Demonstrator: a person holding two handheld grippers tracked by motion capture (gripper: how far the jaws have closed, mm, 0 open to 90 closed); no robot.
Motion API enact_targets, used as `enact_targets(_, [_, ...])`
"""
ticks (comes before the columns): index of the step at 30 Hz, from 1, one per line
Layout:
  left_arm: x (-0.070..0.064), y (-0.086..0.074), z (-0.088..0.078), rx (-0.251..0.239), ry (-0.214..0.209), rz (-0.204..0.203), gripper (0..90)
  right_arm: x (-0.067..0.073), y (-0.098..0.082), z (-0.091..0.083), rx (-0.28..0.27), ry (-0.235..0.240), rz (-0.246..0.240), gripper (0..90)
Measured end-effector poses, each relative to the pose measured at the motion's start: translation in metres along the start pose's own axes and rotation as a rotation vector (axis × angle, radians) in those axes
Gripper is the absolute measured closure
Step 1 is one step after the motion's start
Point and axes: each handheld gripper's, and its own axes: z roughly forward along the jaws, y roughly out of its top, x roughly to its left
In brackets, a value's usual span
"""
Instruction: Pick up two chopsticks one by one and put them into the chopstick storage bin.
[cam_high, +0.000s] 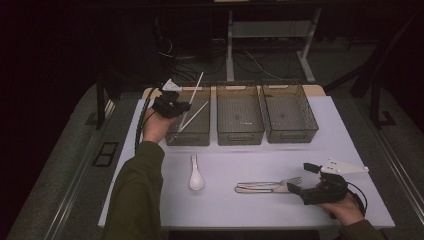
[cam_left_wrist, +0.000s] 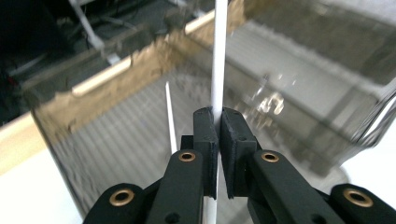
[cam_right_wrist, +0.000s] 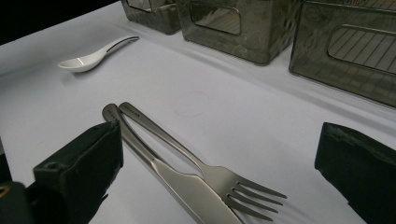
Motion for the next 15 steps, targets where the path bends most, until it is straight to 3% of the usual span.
enact_targets(8, [0.006,-0.016,0.009,0.047,0.015,-0.019,84.4,0.000,0.000,0.000,0.003,0.000,0.001,1.2])
enact_targets(15, [0.005,-0.015,0.018,0.060,0.053,-0.041,84.2,0.000,0.000,0.000,0.003,0.001,0.000,1.2])
